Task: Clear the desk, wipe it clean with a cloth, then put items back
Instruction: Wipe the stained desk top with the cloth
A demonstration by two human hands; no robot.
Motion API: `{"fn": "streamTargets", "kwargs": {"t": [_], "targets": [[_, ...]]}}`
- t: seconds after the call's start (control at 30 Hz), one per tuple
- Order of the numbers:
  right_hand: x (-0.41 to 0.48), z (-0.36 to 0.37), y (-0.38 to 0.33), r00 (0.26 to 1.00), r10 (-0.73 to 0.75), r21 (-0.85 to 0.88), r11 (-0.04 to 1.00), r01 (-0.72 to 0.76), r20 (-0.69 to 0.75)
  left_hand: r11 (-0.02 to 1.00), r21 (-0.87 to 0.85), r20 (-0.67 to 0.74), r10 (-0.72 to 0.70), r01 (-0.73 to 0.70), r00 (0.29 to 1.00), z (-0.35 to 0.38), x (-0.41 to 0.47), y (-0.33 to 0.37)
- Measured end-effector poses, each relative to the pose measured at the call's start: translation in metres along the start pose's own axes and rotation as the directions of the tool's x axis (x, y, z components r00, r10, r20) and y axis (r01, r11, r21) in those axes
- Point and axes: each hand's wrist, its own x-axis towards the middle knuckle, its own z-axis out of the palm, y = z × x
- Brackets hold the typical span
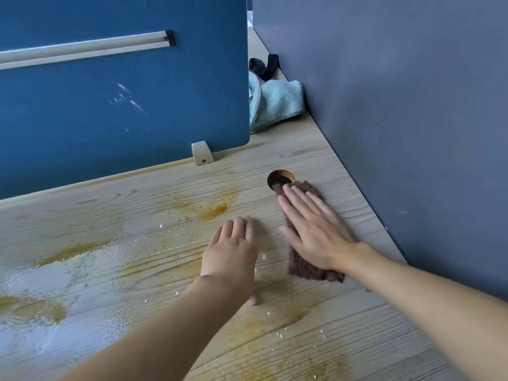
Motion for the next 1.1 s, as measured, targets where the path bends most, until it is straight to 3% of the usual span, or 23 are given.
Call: {"fn": "streamTargets", "kwargs": {"t": [0.1,0.17,0.23,0.3,0.4,0.73,0.77,0.83,0.9,0.93,1.0,1.07,1.1], "targets": [[0.033,0.002,0.027,0.904,0.426,0.007,0.905,-0.426,-0.029,1.0,-0.012,-0.002,0.001,-0.001,1.0,0.001,0.001,0.0],[0.049,0.002,0.031,0.867,0.499,0.014,0.867,-0.498,-0.023,1.0,-0.006,0.0,-0.001,0.001,1.0,0.003,0.001,-0.001],[0.054,-0.001,0.029,0.907,0.42,0.017,0.907,-0.42,-0.003,1.0,-0.006,0.001,0.0,0.0,1.0,0.002,0.002,-0.001],[0.05,-0.004,0.025,0.972,0.236,0.012,0.972,-0.236,0.012,1.0,-0.006,-0.005,-0.005,0.005,1.0,0.001,0.002,0.001],[0.044,-0.006,0.011,0.999,0.013,0.022,1.0,-0.015,0.049,1.0,0.004,0.008,-0.014,0.014,1.0,-0.002,0.002,0.003],[-0.047,0.002,-0.012,0.984,-0.18,-0.005,0.984,0.18,0.013,0.999,0.028,0.037,-0.029,0.028,0.999,-0.008,0.002,0.006],[-0.046,0.001,-0.006,0.989,-0.149,-0.008,0.989,0.149,0.02,0.999,0.028,0.036,-0.026,0.025,0.999,-0.008,0.001,0.006],[-0.021,-0.001,0.008,0.998,0.069,0.006,0.998,-0.069,-0.001,0.999,0.027,0.029,-0.025,0.024,0.999,-0.008,0.0,0.005],[0.011,0.0,0.022,0.931,0.364,0.079,0.929,-0.361,-0.027,1.0,0.016,0.015,-0.025,0.025,1.0,-0.007,-0.001,0.004],[0.021,0.0,0.023,0.896,0.443,0.094,0.893,-0.439,-0.025,1.0,0.018,0.007,-0.025,0.025,1.0,-0.006,-0.001,0.004],[0.015,0.002,0.008,0.937,0.348,0.09,0.934,-0.345,-0.03,1.0,0.011,0.013,-0.025,0.025,1.0,-0.005,-0.001,0.004],[-0.02,0.005,-0.022,0.999,0.021,0.059,0.998,-0.019,-0.035,1.0,0.002,0.012,-0.024,0.024,1.0,-0.004,-0.001,0.005],[-0.04,0.005,-0.034,0.991,-0.134,0.041,0.99,0.135,-0.025,1.0,0.003,0.008,-0.024,0.024,1.0,-0.004,-0.001,0.005]]}}
